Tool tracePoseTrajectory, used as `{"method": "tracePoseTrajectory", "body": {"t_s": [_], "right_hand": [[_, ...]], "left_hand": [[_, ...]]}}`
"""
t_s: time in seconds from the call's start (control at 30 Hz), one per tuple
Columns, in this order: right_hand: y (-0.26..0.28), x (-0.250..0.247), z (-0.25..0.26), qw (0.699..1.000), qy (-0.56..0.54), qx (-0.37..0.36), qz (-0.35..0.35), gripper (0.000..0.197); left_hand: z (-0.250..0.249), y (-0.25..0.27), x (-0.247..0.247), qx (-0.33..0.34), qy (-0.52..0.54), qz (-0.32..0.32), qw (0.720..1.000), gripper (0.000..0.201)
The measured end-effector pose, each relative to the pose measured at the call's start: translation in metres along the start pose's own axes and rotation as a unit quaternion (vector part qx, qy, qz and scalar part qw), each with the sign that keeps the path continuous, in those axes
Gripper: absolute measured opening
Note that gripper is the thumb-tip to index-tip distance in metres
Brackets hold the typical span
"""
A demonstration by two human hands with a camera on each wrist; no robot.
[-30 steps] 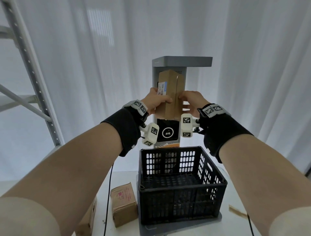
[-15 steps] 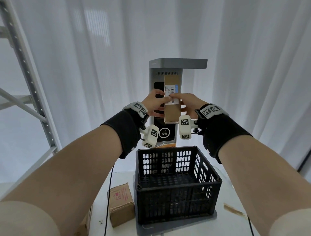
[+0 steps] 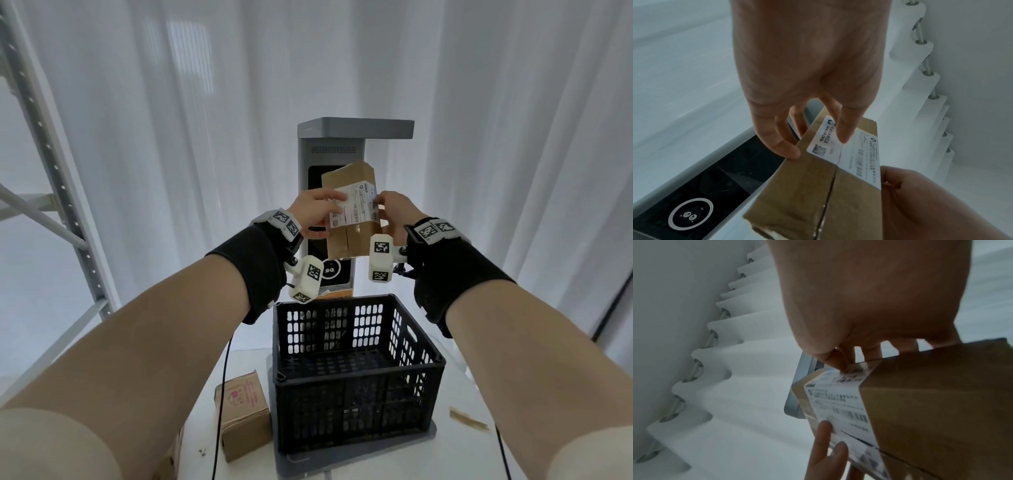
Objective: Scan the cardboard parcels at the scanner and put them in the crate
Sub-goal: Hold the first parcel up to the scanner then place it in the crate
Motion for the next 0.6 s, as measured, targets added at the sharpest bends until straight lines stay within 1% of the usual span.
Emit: {"method": "tracePoseTrajectory", "body": {"t_s": [0.1, 0.2, 0.3, 0.4, 0.6], "right_hand": [[-0.006, -0.005, -0.002, 0.999, 0.038, -0.013, -0.014, 0.033], [-0.001, -0.006, -0.003, 1.000, 0.015, -0.002, -0.023, 0.035], [-0.002, -0.006, -0.006, 1.000, -0.010, 0.005, -0.023, 0.031], [-0.004, -0.006, -0.009, 0.999, -0.032, 0.010, -0.026, 0.027], [-0.004, 0.000, -0.021, 0.996, -0.084, 0.035, -0.003, 0.028]], "left_hand": [[-0.001, 0.003, -0.001, 0.019, 0.012, -0.021, 1.000, 0.029], [0.000, 0.007, -0.006, 0.007, 0.024, -0.020, 0.999, 0.031], [0.002, 0.008, -0.008, -0.008, 0.045, -0.014, 0.999, 0.031], [0.002, 0.008, -0.007, -0.007, 0.062, -0.016, 0.998, 0.032], [0.007, 0.003, -0.006, -0.015, 0.053, -0.024, 0.998, 0.038]]}}
Point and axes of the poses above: each hand's wrist, its own y-axis away from the middle knuckle, its own x-axis out of the palm, z = x × y, the point moved 3 cm from there along -y, towards the middle knuckle, and after that the axes turned 13 degrees about -x, right-handed, at the moved point
